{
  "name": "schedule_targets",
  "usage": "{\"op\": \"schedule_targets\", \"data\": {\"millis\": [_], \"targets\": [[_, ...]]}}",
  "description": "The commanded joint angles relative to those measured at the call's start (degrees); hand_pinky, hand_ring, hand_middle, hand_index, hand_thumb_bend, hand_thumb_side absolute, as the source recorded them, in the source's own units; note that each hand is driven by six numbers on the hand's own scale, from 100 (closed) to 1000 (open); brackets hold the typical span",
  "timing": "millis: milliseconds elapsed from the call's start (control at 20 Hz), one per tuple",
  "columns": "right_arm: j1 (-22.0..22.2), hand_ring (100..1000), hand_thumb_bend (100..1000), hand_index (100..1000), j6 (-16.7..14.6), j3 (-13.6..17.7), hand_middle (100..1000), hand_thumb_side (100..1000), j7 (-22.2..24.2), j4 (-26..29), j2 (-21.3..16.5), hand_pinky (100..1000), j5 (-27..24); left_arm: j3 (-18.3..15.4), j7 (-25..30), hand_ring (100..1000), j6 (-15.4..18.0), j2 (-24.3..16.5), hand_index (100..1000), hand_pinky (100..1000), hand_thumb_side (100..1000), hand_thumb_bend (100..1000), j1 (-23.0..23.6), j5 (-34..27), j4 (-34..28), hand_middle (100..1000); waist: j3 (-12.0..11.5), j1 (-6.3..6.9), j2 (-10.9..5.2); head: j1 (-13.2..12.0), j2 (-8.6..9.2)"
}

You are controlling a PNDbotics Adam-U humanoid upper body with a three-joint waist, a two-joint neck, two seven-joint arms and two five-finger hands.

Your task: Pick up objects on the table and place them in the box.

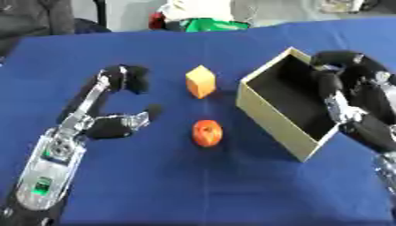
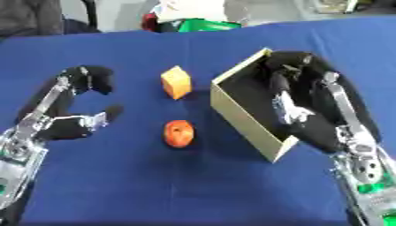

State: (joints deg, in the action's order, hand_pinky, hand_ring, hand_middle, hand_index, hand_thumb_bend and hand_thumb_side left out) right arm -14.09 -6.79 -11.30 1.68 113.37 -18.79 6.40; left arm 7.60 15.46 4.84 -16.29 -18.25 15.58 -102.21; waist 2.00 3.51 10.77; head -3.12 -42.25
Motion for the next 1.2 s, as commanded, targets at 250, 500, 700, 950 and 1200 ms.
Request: {"op": "schedule_targets", "data": {"millis": [250,500,700,950,1200], "targets": [[-0.5,840,100,800,0.1,0.2,686,483,0.0,1.2,-0.7,751,-0.7,5.6,4.9,653,-0.6,-7.0,792,665,355,475,-4.0,2.1,3.4,597,0.4,0.22,-1.27,-0.4,0.22],[-0.5,840,100,799,0.1,0.1,686,485,0.1,1.2,-0.7,751,-0.8,9.3,7.1,656,-1.3,-8.5,792,673,338,475,-7.5,4.8,7.4,603,0.7,0.30,-1.40,-0.4,0.21],[-0.6,840,100,799,0.0,0.0,685,484,0.2,1.2,-0.7,751,-0.9,11.8,6.9,664,-1.5,-7.9,793,686,319,490,-10.2,8.3,10.7,612,1.0,0.27,-1.41,-0.5,0.20],[-0.7,840,100,799,0.0,-0.2,685,483,0.4,1.2,-0.7,751,-1.0,13.9,5.6,671,-1.5,-6.5,793,702,299,504,-12.8,12.8,13.8,621,1.3,0.20,-1.34,-0.6,0.26],[-0.8,840,100,799,0.0,-0.2,686,484,0.5,1.2,-0.6,751,-1.0,15.2,5.5,672,-0.2,-4.4,793,705,299,504,-14.0,17.4,15.9,622,1.4,0.08,-1.28,-0.7,0.30]]}}
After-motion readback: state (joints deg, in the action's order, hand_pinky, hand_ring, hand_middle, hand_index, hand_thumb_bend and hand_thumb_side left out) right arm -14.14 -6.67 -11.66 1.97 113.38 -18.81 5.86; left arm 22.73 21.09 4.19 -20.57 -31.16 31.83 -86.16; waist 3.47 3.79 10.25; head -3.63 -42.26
